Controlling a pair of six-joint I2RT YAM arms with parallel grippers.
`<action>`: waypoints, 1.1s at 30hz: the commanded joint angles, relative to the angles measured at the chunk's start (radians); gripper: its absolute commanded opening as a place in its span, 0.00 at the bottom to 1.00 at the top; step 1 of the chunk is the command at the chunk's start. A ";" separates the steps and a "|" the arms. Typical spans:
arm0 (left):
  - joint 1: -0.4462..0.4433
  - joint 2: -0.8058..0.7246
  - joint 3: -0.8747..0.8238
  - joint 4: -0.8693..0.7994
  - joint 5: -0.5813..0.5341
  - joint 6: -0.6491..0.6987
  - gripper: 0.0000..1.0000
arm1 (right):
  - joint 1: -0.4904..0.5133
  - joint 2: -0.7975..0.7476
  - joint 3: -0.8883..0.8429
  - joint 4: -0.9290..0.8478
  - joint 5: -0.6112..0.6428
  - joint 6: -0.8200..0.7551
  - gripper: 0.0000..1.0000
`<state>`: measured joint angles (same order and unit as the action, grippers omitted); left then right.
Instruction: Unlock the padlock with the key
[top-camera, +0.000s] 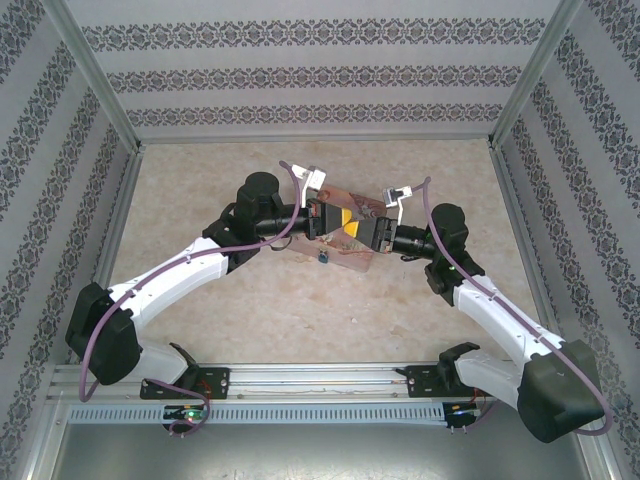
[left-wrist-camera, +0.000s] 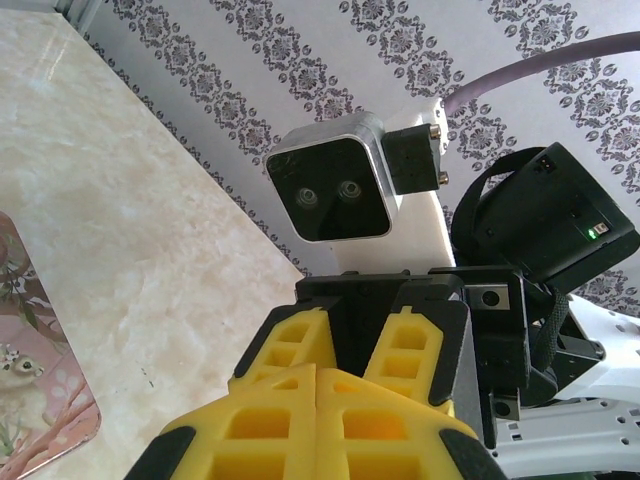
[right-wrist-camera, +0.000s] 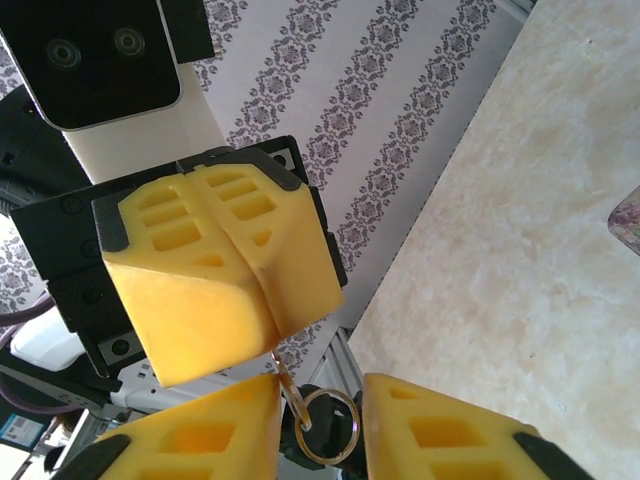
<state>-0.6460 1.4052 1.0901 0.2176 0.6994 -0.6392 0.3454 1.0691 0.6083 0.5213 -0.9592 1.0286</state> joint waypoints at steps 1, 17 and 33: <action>0.011 -0.005 -0.007 0.034 0.015 0.010 0.00 | 0.014 -0.001 0.030 0.037 0.003 -0.006 0.23; 0.062 -0.113 -0.130 0.117 -0.089 -0.027 0.08 | 0.014 -0.015 0.012 -0.051 0.025 -0.081 0.00; 0.102 -0.352 -0.311 -0.107 -0.316 0.105 0.62 | 0.010 0.073 0.125 -0.503 0.142 -0.491 0.00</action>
<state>-0.5541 1.0866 0.8227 0.1997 0.4652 -0.5968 0.3683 1.1236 0.7063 0.1322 -0.8719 0.6697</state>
